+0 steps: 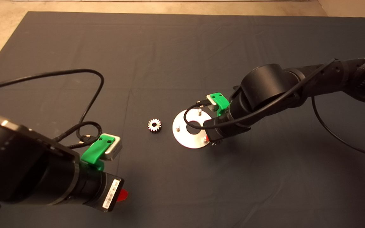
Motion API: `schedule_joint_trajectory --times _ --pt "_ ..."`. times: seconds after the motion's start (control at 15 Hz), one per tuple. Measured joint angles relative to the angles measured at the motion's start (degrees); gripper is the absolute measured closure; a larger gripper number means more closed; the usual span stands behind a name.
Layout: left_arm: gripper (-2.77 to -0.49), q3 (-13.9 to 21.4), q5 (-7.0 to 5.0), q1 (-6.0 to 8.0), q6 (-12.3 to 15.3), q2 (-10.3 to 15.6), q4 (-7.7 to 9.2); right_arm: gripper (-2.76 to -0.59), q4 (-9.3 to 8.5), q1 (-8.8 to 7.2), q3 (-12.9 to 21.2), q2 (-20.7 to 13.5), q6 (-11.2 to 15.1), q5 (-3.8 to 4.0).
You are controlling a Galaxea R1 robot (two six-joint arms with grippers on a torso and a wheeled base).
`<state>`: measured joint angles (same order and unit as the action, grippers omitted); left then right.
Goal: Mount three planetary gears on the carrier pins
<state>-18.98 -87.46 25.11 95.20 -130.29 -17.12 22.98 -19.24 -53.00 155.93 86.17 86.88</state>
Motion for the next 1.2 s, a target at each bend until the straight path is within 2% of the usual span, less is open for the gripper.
schedule_joint_trajectory --times 0.13,0.27,0.53,0.8,1.2 --pt "-1.64 0.0 0.02 0.02 0.0 0.15 0.0 -0.95 0.0 0.0 -0.3 0.63 -0.21 0.09" --pt "-1.64 0.0 0.0 0.0 0.0 0.15 0.0 -0.95 0.01 0.0 -0.55 1.27 -0.45 -0.32" --pt "-1.64 0.0 0.02 0.02 0.0 0.17 0.0 -0.95 0.02 0.0 -2.08 1.65 -1.14 -0.05" --pt "-1.64 0.0 0.0 0.0 0.0 0.17 0.0 -0.95 0.02 0.04 -2.1 2.01 -1.93 -0.22" --pt "-1.64 0.0 0.0 0.0 0.0 0.17 0.0 -0.95 0.0 2.82 -2.26 2.01 -2.0 -0.24"
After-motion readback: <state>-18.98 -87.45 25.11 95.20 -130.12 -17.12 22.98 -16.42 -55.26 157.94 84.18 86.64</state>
